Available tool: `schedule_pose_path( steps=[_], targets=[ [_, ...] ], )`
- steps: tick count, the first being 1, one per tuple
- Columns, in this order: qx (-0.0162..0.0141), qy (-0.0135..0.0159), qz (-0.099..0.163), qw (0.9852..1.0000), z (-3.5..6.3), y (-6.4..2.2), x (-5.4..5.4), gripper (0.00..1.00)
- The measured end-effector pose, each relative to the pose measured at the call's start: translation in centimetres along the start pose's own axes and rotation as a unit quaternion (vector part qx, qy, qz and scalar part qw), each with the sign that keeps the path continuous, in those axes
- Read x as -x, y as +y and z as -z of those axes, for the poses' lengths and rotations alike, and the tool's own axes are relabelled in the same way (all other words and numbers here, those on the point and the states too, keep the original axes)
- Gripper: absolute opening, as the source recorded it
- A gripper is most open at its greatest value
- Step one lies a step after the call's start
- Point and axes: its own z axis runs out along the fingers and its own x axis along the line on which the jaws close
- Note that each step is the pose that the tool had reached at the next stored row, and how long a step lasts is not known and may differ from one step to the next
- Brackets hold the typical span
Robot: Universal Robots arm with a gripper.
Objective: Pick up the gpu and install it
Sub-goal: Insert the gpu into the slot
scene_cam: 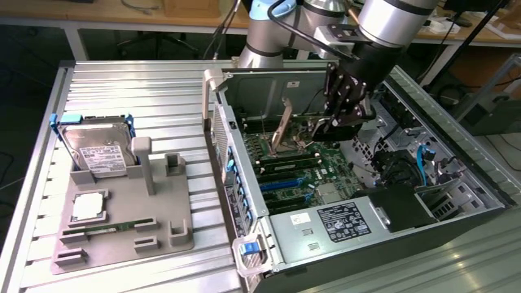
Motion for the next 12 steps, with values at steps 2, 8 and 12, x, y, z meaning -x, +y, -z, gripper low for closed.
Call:
schedule_pose_path(
  steps=[2,8,12],
  targets=[
    [0.0000,0.0000,0.000,1.0000,-0.10,0.00,0.00,0.27],
    [0.0000,0.0000,0.000,1.0000,-0.48,-0.02,-0.02,0.27],
    [0.0000,0.0000,0.000,1.0000,-0.72,-0.03,-0.03,0.27]
  ],
)
